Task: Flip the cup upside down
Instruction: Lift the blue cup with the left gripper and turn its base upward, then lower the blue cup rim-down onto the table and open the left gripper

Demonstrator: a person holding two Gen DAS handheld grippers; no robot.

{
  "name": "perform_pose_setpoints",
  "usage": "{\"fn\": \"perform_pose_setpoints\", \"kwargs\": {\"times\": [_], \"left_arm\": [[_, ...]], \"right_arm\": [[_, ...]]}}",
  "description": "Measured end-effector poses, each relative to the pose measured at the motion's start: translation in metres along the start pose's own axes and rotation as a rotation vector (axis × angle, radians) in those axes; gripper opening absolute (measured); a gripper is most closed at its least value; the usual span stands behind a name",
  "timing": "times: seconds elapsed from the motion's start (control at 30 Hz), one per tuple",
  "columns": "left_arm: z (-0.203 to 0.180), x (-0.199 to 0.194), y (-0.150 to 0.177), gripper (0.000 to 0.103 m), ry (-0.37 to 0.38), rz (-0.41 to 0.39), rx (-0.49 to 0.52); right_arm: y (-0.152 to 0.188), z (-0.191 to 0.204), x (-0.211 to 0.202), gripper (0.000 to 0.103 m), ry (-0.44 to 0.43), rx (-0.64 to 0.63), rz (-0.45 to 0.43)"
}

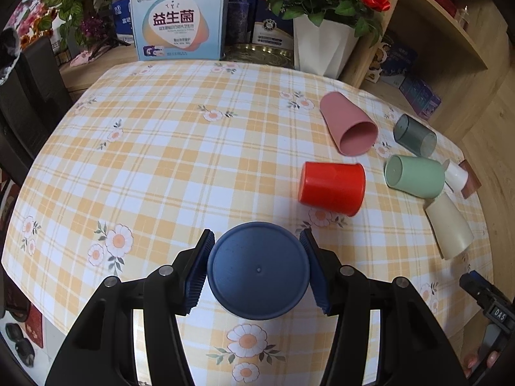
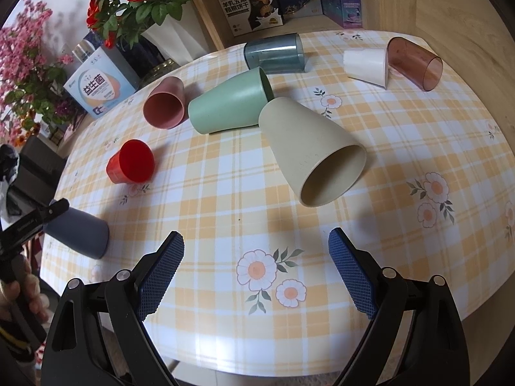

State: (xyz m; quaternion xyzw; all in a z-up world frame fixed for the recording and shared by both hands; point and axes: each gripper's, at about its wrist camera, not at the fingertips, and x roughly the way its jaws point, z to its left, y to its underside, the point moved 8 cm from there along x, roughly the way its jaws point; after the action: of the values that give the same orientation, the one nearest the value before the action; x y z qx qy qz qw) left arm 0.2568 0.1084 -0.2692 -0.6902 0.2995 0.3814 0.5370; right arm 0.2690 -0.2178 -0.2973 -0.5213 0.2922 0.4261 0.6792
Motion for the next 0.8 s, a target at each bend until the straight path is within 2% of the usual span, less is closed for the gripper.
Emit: {"fn": "perform_pose_setpoints", "kwargs": {"times": [0.1, 0.17, 0.23, 0.43, 0.63, 0.8], "left_arm": [[0.0, 0.0, 0.004, 0.056, 0.0, 0.009, -0.007], [0.001, 0.0, 0.007, 0.061, -0.012, 0.018, -0.01], [0.003, -0.001, 0.009, 0.072, -0.032, 0.026, -0.015], [0.004, -0.018, 0.01, 0.091, -0.084, 0.002, -0.002], [0.003, -0.048, 0.007, 0.096, -0.092, -0.043, -0.005], [-0.009, -0.091, 0.004, 0.096, -0.089, -0.12, 0.041]], "right_arm": [[0.0, 0.0, -0.002, 0.088, 0.0, 0.001, -0.003], [0.0, 0.0, -0.003, 0.088, 0.0, 0.001, -0.004], [-0.001, 0.0, -0.005, 0.088, -0.004, 0.0, -0.009], [-0.005, 0.002, -0.02, 0.088, -0.009, -0.002, -0.034], [-0.013, 0.006, -0.053, 0.088, -0.011, -0.017, -0.091], [-0.016, 0.014, -0.092, 0.088, -0.016, -0.04, -0.147]]}}
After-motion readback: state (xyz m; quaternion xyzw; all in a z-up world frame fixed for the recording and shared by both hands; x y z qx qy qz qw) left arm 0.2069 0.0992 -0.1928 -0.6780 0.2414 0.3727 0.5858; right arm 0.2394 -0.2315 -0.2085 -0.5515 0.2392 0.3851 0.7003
